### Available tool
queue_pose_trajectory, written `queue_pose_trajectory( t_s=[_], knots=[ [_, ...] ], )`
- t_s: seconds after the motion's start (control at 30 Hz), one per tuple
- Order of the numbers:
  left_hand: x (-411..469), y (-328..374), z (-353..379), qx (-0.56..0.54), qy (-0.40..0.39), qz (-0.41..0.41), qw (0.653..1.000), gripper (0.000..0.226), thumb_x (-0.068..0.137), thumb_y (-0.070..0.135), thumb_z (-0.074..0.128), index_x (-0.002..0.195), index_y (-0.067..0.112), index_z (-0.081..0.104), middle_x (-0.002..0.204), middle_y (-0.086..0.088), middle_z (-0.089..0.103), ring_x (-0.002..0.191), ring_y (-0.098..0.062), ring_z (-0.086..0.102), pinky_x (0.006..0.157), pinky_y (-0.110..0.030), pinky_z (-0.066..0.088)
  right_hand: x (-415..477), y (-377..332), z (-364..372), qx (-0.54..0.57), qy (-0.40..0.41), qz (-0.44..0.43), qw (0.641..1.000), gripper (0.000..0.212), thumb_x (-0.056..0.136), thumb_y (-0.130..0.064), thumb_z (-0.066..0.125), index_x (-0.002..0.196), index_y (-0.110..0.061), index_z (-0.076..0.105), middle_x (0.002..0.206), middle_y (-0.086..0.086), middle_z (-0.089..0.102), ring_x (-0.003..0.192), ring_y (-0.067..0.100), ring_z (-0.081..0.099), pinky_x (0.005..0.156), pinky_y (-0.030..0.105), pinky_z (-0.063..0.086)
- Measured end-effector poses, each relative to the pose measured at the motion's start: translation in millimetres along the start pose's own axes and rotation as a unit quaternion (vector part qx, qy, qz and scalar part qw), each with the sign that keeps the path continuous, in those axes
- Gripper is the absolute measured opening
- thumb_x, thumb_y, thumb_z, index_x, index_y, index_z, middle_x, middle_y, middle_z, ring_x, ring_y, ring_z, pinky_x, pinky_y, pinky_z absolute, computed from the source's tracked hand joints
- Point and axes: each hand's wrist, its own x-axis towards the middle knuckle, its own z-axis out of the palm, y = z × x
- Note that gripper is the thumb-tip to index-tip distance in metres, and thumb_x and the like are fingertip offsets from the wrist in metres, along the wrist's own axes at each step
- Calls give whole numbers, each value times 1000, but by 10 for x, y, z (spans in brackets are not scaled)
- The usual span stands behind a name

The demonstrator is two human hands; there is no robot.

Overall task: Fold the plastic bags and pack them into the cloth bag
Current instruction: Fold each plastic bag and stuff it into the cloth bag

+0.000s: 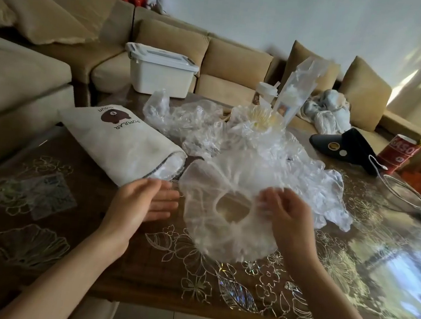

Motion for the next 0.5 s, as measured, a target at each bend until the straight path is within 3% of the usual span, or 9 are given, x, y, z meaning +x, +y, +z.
queue_pose_trajectory(
  t_s=[0.07, 0.13, 0.23, 0.37, 0.43, 0.5],
  knots=[
    [-16, 26, 3, 12, 30, 71, 997, 22, 98, 19, 43, 94, 11, 62, 90, -7, 72, 76, -16, 70, 64, -24, 56, -23, -150, -80, -66, 44, -141, 987, 21, 95, -24, 50, 90, -10, 64, 80, -7, 66, 73, 6, 61, 64, 15, 47],
    [-43, 38, 17, 45, 49, 143, 987, 20, 97, 23, 44, 95, 16, 62, 93, -1, 70, 84, -10, 68, 69, -22, 56, -105, -245, -152, -148, 70, -310, 936, 23, 96, -23, 48, 97, -7, 64, 92, -12, 62, 81, -3, 57, 75, 7, 45],
    [-69, 21, 14, 92, 74, 227, 967, 17, 98, 21, 45, 96, 21, 61, 99, 7, 68, 96, -3, 64, 83, -22, 52, -342, -128, -164, -234, 17, -462, 855, 29, 100, -25, 39, 98, -6, 62, 105, 2, 67, 97, 10, 60, 84, 26, 49],
    [-83, -28, 30, 164, 85, 306, 934, 17, 94, 28, 44, 99, 24, 60, 104, 16, 63, 100, 8, 58, 87, -8, 44, -604, 250, -8, -323, -115, -467, 815, 23, 93, -28, 50, 110, -15, 58, 118, 3, 65, 112, 18, 56, 96, 28, 39],
    [-96, -52, 65, 219, 76, 341, 911, 21, 92, 31, 42, 105, 24, 59, 105, 21, 59, 97, 14, 55, 84, -3, 41, -702, 359, 72, -328, -192, -437, 815, 31, 91, -35, 52, 113, -16, 61, 122, -1, 63, 117, 16, 54, 101, 26, 36],
    [-132, -79, 130, 279, 48, 364, 887, 25, 94, 28, 44, 111, 21, 60, 103, 17, 61, 89, 15, 54, 80, -2, 41, -770, 348, 84, -287, -234, -401, 838, 33, 94, -42, 48, 112, -18, 63, 124, -5, 62, 120, 11, 52, 101, 23, 36]
  ],
)
